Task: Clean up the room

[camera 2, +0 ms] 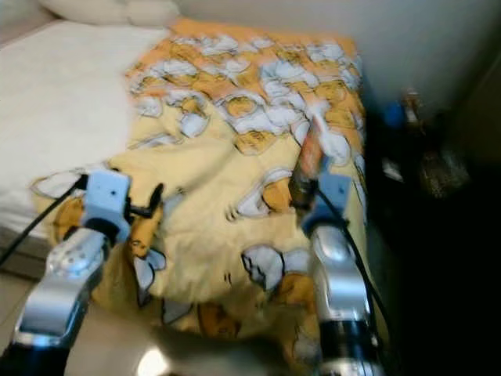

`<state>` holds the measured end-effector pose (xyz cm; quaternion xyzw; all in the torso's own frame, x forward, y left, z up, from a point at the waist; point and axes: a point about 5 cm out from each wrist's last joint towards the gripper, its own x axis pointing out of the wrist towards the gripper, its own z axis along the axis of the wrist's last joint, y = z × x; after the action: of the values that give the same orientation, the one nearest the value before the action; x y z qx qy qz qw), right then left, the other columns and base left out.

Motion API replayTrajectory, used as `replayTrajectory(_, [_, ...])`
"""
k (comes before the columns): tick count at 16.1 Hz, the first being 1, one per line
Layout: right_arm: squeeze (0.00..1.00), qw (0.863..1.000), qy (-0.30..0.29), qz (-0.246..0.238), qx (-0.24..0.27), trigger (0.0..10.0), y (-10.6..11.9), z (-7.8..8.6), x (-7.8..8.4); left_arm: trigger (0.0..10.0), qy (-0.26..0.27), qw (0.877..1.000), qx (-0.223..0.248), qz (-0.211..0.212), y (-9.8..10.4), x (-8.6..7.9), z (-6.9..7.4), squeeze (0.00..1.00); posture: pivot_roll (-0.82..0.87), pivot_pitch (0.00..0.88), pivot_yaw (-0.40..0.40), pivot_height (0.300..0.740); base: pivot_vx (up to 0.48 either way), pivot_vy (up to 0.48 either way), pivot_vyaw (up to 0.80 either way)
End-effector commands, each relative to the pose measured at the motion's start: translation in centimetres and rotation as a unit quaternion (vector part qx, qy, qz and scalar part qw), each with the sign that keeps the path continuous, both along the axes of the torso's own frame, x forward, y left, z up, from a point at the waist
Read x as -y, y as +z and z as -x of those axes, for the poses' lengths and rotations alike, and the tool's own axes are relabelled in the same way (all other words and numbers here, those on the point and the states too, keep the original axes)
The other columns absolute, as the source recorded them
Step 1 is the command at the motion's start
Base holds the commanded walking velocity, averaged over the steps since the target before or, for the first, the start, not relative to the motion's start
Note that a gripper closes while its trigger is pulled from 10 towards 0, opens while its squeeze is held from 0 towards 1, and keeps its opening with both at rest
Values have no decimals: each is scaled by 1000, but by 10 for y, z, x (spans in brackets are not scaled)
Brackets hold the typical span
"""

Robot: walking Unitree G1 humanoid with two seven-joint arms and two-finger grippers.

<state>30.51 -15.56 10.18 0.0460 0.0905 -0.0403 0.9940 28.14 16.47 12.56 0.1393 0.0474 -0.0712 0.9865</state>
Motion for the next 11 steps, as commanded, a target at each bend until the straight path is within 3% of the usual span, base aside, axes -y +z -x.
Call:
replayTrajectory(1, [0,1000,-3,-4,13,10000,6,-2,0,10000,-2,1000,11,-4,7,0,-2,16,24,0,36,740,0,292,-800])
replayTrajectory(7, [0,1000,5,12,17,10000,10,-4,-1,10000,4,1000,4,7,3,-2,-4,27,1,0,35,740,0,291,-800])
replayTrajectory(11, [0,999,-18,-21,22,10000,16,-9,1,10000,-3,1000,3,13,4,-2,-4,20,19,0,39,740,0,299,-800])
